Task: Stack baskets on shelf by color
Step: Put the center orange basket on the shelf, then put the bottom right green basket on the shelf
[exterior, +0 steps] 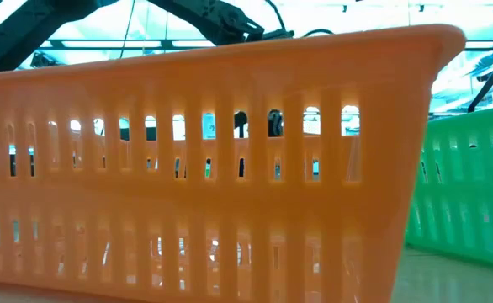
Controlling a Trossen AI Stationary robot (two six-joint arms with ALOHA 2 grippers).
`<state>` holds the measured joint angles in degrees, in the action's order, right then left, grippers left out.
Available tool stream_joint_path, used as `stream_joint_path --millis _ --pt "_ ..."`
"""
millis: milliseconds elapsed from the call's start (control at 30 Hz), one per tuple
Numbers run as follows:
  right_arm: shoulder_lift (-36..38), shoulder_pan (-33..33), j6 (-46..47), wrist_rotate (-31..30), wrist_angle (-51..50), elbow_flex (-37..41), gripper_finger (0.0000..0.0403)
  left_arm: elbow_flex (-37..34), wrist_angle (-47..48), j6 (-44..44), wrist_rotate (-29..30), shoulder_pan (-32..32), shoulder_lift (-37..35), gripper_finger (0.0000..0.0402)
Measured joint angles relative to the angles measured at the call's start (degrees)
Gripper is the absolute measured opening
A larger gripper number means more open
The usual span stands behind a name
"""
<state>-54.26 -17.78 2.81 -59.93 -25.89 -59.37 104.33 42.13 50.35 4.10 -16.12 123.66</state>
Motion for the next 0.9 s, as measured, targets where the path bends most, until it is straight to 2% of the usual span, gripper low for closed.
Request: stream_joint_path --millis 167,567,667,800,900 --pt "0.0 0.0 0.0 0.01 0.0 0.0 0.0223 0.1 -0.62 -0.01 -0.08 -0.22 -0.06 0.0018" --pt "0.0 0.0 0.02 0.08 0.0 0.0 0.0223 0.09 -2.02 -2.87 0.68 -0.09 -0.07 0.0104" --pt "0.0 0.0 0.02 0.18 -0.02 0.0 0.0223 0.09 -2.05 -3.21 2.73 0.22 -0.07 0.0118" --pt "0.0 0.0 0.03 0.16 -0.11 0.0 0.0223 0.06 -1.77 -3.17 8.43 1.11 -0.42 0.0131" --pt "0.0 -0.03 0.43 0.13 -0.83 0.0 0.0223 0.02 -0.86 -3.22 9.39 2.14 -2.26 0.0138"
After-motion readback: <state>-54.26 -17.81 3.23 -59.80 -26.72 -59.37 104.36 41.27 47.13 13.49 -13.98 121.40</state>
